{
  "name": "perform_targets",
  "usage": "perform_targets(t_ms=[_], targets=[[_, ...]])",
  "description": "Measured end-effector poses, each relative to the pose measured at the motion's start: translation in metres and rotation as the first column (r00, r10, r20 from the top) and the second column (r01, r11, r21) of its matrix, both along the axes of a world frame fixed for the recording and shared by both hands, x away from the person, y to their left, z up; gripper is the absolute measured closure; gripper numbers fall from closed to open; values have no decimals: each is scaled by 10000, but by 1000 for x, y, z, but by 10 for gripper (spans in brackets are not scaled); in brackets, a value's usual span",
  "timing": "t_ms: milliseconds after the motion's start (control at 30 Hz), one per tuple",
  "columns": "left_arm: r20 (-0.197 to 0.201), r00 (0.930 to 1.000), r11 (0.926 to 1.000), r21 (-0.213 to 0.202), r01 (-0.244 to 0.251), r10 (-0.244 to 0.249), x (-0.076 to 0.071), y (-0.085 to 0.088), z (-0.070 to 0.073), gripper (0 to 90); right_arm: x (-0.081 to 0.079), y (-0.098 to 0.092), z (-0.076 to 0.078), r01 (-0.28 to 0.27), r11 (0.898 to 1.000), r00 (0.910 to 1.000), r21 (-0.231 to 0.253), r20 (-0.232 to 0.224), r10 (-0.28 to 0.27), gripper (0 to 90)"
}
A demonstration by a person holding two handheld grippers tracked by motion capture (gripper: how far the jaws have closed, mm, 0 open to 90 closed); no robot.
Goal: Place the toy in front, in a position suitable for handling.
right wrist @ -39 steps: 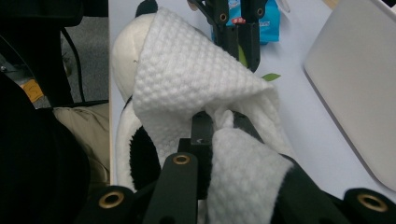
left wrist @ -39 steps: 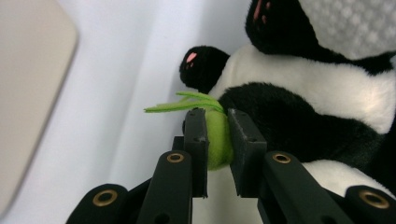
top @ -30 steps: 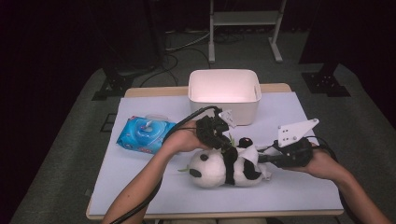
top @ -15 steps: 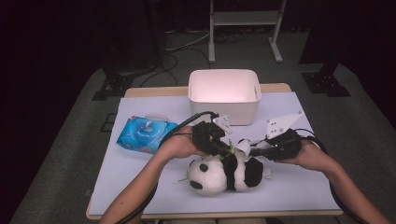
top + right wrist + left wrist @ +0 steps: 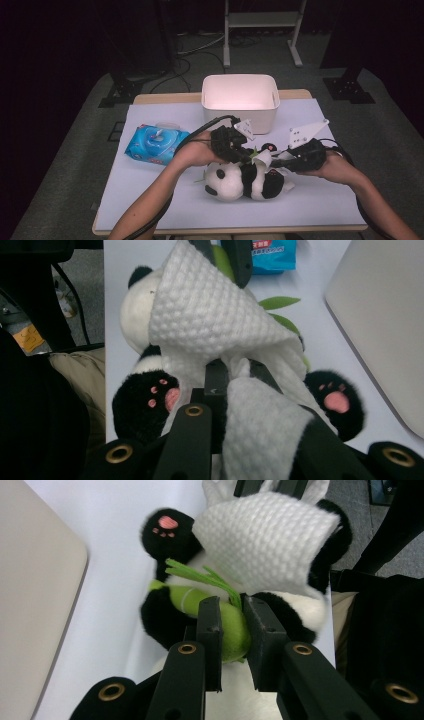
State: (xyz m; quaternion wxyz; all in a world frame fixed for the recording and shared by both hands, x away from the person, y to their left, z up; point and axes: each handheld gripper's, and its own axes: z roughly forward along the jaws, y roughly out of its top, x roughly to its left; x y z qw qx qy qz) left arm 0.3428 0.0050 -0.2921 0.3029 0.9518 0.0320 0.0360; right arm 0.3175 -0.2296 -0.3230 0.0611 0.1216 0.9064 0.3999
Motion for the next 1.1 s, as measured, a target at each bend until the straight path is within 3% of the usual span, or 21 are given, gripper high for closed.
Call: perform_targets(t_ms=[167, 200, 300, 533, 667, 733, 900, 933, 1000, 1100], targets=[[-178, 9998, 9999, 145, 21, -19, -1, -2, -8, 779, 0, 2, -8, -20, 9997, 9999, -260, -142, 16, 804], [-466, 9988, 9999, 0, 139, -139, -2, -1, -13, 775, -1, 5, -16, -135, 9991, 9996, -413, -272, 124, 804], [-708, 9969, 9993, -175, 328, -340, -7, 2, -19, 764, -3, 7, -24, -187, 9979, 9991, -623, -380, 164, 804], [-1053, 9940, 9987, -434, 252, -296, -12, 14, -25, 644, -6, -10, -32, 188, 9997, 9985, -161, -519, -196, 804], [-1245, 9918, 9941, -1072, 158, -292, -14, 25, -20, 579, -7, -31, -37, 688, 9976, 9958, -57, -602, -691, 804], [-1136, 9934, 9933, -1158, 54, -187, -15, 30, -18, 546, -6, -48, -42, 1193, 9928, 9902, -64, -727, -1195, 804], [-1055, 9944, 9926, -1209, -112, -17, -15, 38, -18, 524, -9, -72, -50, 1671, 9856, 9826, -251, -786, -1685, 810], [-1072, 9942, 9896, -1425, -189, 35, -15, 41, -17, 522, -11, -85, -56, 1988, 9791, 9745, -428, -974, -2021, 811], [-1068, 9943, 9897, -1416, -226, 74, -15, 43, -17, 517, -12, -91, -58, 2106, 9763, 9716, -502, -993, -2147, 810], [-1043, 9944, 9905, -1344, -281, 140, -15, 45, -19, 509, -18, -111, -68, 2615, 9621, 9562, -771, -1149, -2691, 810]])
